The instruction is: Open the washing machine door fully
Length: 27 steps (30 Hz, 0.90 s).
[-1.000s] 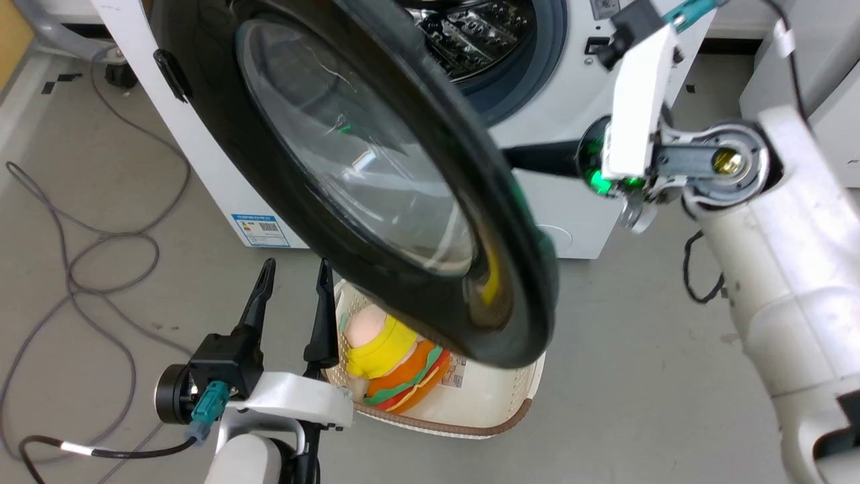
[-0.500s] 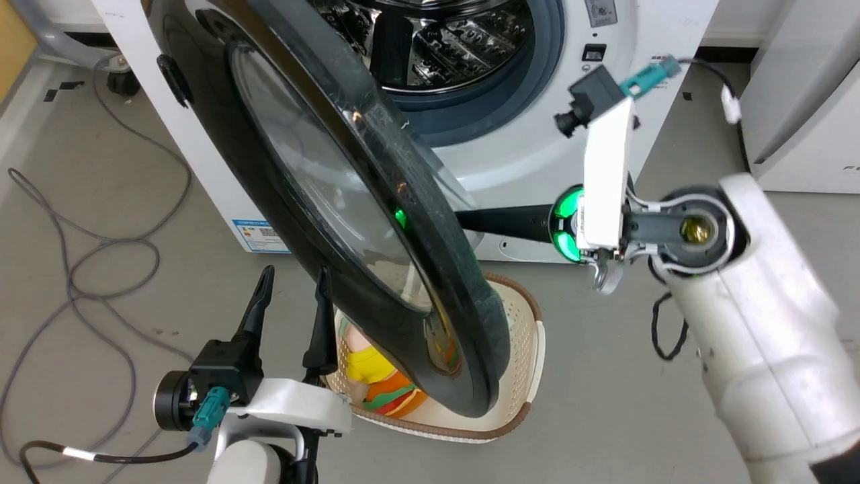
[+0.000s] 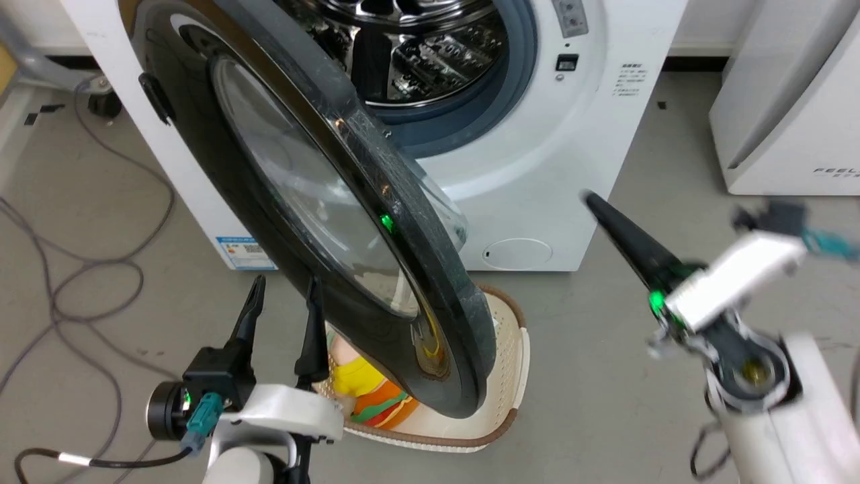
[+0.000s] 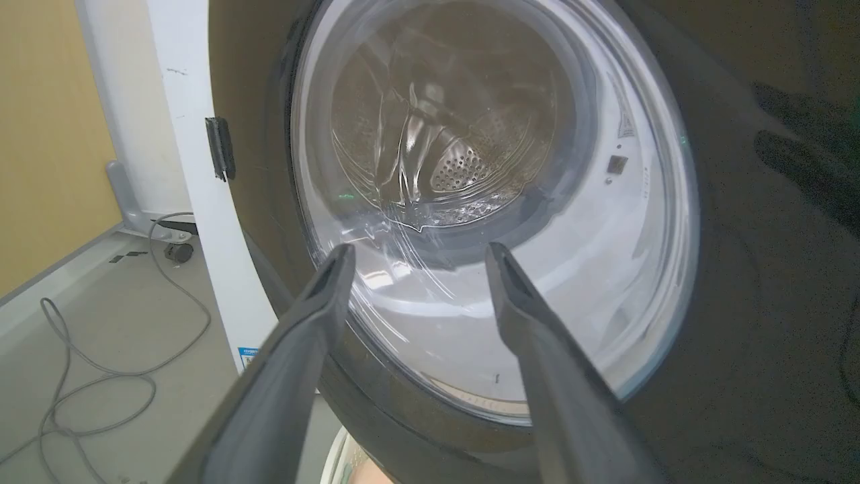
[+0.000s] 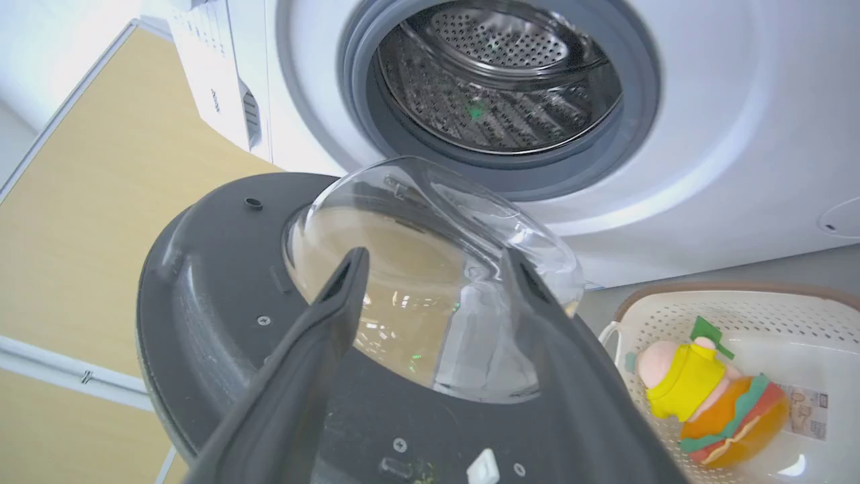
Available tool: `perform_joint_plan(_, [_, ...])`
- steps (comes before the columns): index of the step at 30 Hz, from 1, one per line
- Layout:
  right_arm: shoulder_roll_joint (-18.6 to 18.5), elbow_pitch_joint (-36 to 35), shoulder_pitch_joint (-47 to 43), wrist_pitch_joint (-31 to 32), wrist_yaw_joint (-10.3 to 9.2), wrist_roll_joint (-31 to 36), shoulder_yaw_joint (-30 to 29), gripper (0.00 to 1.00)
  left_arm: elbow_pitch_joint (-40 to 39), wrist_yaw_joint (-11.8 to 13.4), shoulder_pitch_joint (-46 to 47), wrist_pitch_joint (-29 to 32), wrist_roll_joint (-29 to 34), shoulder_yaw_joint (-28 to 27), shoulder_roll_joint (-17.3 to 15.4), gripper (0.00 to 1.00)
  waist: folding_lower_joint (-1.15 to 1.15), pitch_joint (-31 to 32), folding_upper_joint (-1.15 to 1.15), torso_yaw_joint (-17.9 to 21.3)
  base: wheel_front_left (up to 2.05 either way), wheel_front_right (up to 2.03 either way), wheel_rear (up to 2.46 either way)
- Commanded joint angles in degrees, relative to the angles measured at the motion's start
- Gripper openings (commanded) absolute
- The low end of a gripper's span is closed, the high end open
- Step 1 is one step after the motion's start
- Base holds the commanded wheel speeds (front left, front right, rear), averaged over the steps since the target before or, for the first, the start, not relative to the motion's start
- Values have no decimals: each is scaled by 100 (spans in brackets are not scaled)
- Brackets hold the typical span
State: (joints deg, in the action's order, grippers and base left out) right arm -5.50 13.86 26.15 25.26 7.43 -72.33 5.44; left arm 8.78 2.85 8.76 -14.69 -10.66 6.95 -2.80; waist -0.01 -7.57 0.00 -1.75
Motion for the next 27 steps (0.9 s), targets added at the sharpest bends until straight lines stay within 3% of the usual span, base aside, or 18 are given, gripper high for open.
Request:
perform_joint_plan(1, [37, -106, -333, -323, 6, 137, -110, 100, 26, -19, -103, -30, 43, -31, -8, 100, 1, 42, 0, 48, 0, 0, 0])
perform_joint_plan(4, [115, -269, -851, -991, 6, 294, -361, 100, 61, -37, -140, -30, 67, -94, -8, 100, 1, 96, 0, 110, 0, 0, 0])
perform_joint_plan(12, [210, -547, -1950, -2491, 6, 1446, -709, 100, 160, -82, -227, -30, 99, -210, -8, 100, 1, 231, 0, 183, 0, 0, 0])
perform_joint_plan(20, [244, -872, -2394, -3468, 6, 3947, -1094, 100, 207, -88, -212, -30, 101, -271, -8, 100, 1, 240, 0, 219, 0, 0, 0])
perform_joint_plan(27, [259, -1481, -2638, -3486, 6, 5936, -1066, 100, 223, -94, -204, -30, 126, -332, -8, 100, 1, 243, 0, 240, 0, 0, 0])
